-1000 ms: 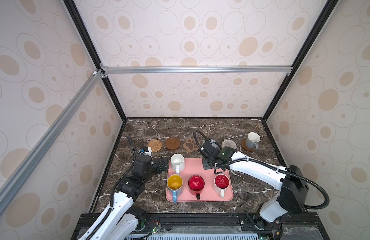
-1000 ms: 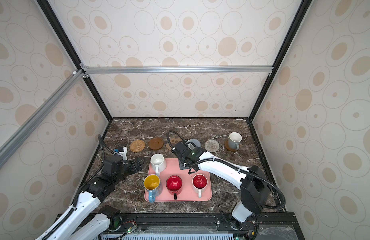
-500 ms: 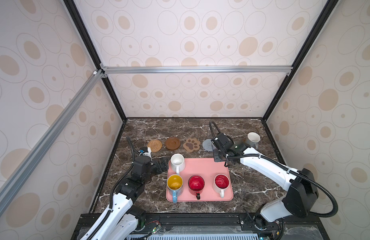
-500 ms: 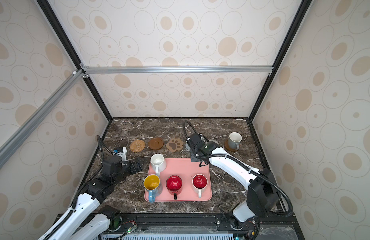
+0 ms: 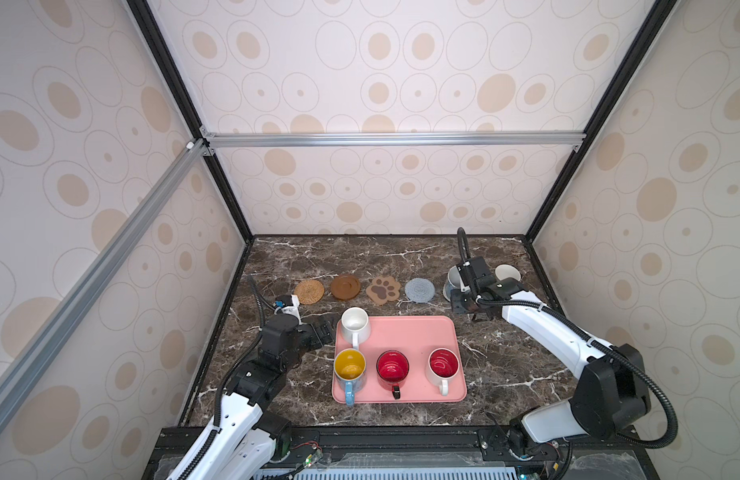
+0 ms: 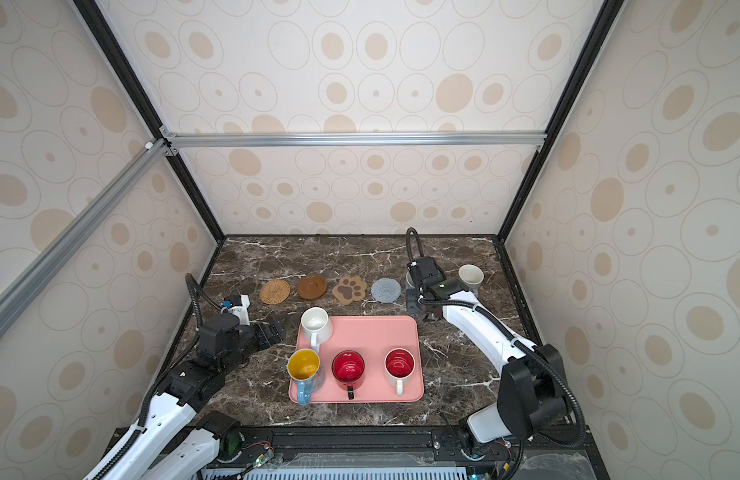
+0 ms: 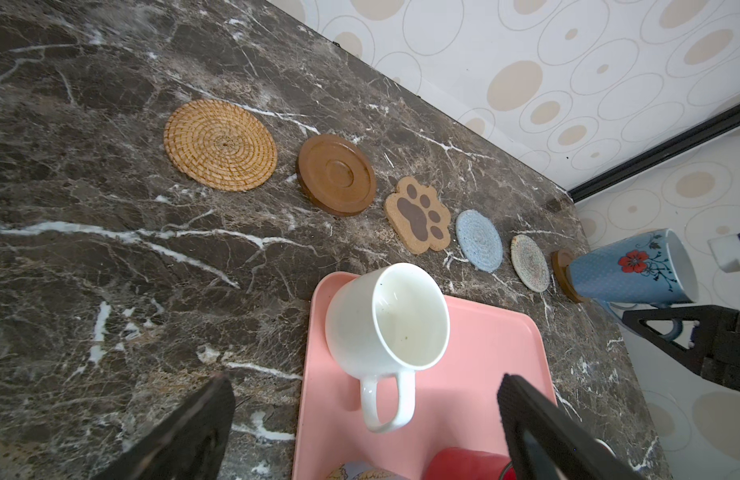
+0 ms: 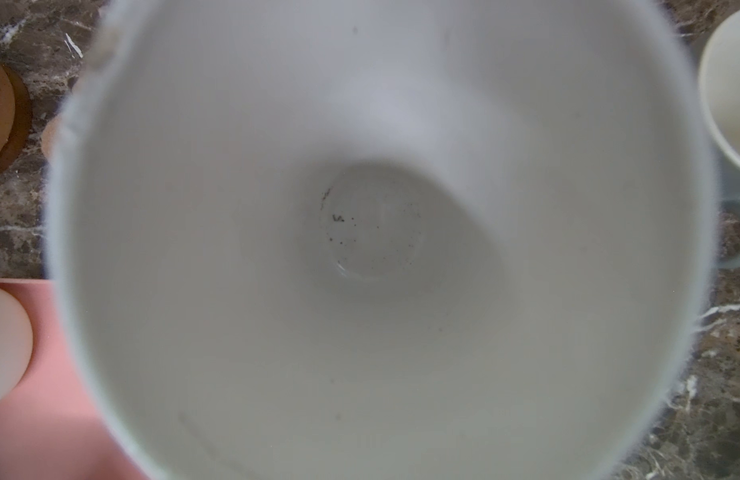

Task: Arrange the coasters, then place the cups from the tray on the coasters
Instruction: 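Carry the blue-handled floral mug toward the coasters beside the grey mug, then lower the held blue floral mug onto the beaded round coaster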

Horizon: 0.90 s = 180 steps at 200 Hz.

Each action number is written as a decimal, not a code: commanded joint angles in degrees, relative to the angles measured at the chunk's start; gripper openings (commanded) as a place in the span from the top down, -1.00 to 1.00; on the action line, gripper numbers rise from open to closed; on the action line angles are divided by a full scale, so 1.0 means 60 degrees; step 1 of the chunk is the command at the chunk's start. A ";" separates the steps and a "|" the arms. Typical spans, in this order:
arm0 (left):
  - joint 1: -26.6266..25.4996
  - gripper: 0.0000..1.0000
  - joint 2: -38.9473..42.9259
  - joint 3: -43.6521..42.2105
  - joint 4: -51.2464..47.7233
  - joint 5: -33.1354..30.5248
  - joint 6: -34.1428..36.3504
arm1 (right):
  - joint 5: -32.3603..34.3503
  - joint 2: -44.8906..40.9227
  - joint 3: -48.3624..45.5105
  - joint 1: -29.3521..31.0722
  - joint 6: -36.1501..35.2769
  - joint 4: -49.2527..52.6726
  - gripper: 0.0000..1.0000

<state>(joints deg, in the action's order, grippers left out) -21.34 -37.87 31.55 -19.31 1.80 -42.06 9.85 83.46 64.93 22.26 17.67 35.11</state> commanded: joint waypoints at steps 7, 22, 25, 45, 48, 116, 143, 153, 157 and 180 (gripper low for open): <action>-0.0046 -1.00 0.0142 -0.0022 -0.0282 -0.0139 -0.0193 | -0.0333 -0.0171 -0.0075 -0.0418 -0.0751 -0.0857 0.89; -0.0046 -1.00 0.0186 -0.0003 -0.0351 -0.0143 -0.0181 | -0.0430 -0.0081 -0.0117 -0.0596 -0.0948 -0.1109 0.89; -0.0043 -1.00 0.0193 0.0000 -0.0374 -0.0140 -0.0182 | -0.0442 -0.0060 -0.0124 -0.0618 -0.0983 -0.1132 0.89; -0.0046 -1.00 0.0272 0.0001 -0.0469 -0.0169 -0.0195 | -0.0520 0.0117 -0.0129 -0.0783 -0.1283 -0.1388 0.89; -0.0046 -1.00 0.0297 0.0000 -0.0480 -0.0169 -0.0204 | -0.0543 0.0142 -0.0121 -0.0814 -0.1315 -0.1427 0.89; -0.0043 -1.00 0.0631 -0.0073 -0.0714 -0.0284 -0.0326 | -0.0903 0.0943 0.0193 -0.1405 -0.1795 -0.1785 0.89; -0.0045 -1.00 0.0632 -0.0067 -0.0759 -0.0286 -0.0342 | -0.1026 0.1256 0.0325 -0.1584 -0.1863 -0.1867 0.89; -0.0041 -1.00 0.0642 -0.0064 -0.0751 -0.0300 -0.0350 | -0.1026 0.1398 0.0368 -0.1629 -0.1902 -0.1901 0.89; -0.0053 -1.00 0.0642 -0.0059 -0.0751 -0.0300 -0.0357 | -0.1026 0.1460 0.0383 -0.1643 -0.1920 -0.1910 0.89; -0.0035 -1.00 0.0626 -0.0044 -0.0726 -0.0301 -0.0357 | -0.1026 0.1754 0.0483 -0.1702 -0.1994 -0.2001 0.89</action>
<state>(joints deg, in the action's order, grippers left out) -21.34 -34.59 31.09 -22.55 0.93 -43.11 4.19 92.79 64.93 12.38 7.38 26.68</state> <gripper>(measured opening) 0.999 0.170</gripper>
